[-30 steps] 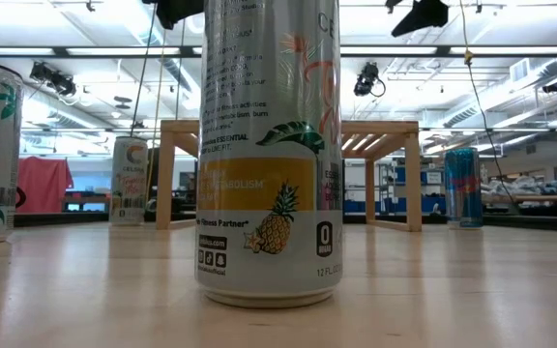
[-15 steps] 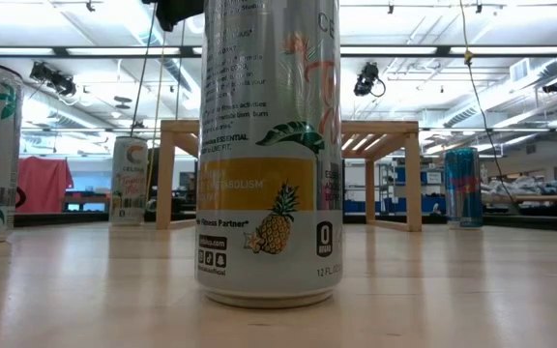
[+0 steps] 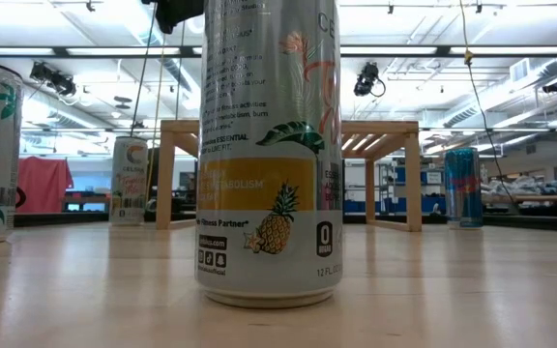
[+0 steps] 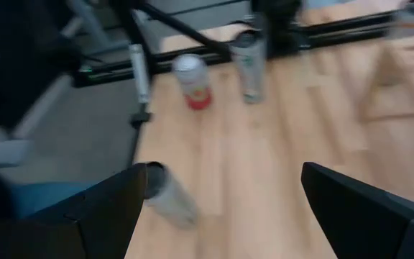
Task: Place canned beverage on shelf
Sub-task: Put the bottom white yellow soda can on the shelf
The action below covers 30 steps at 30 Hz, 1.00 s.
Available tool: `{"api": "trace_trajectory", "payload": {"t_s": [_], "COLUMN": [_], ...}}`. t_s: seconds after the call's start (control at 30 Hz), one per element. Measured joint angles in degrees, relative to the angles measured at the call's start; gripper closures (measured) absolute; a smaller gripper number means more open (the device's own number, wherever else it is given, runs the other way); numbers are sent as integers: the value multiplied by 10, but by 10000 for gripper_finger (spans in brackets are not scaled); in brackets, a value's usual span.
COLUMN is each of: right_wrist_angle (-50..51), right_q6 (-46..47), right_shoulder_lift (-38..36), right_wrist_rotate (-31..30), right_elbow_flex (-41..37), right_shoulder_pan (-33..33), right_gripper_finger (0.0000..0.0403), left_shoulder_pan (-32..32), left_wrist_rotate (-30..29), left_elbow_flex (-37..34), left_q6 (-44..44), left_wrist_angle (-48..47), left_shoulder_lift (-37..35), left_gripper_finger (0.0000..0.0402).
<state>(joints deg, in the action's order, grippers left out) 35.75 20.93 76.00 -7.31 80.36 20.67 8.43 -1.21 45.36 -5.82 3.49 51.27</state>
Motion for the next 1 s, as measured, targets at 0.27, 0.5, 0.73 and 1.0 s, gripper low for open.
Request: {"api": "trace_trajectory", "payload": {"t_s": [0.27, 0.5, 0.73, 1.0], "right_wrist_angle": [-43, -145, -177, -182], "right_q6": [-19, -55, -142, -241], "right_shoulder_lift": [73, 152, 219, 268], "right_wrist_rotate": [54, 55, 114, 154], "right_elbow_flex": [0, 0, 0, 0], "right_shoulder_pan": [20, 60, 90, 89], "right_gripper_finger": [23, 23, 23, 23], "left_shoulder_pan": [0, 0, 0, 0], "left_wrist_rotate": [0, 0, 0, 0], "left_elbow_flex": [0, 0, 0, 0], "left_q6": [0, -16, -35, -53], "left_wrist_angle": [0, -1, -23, -25], "left_shoulder_lift": [0, 0, 1, 0], "left_gripper_finger": [83, 83, 83, 83]}}
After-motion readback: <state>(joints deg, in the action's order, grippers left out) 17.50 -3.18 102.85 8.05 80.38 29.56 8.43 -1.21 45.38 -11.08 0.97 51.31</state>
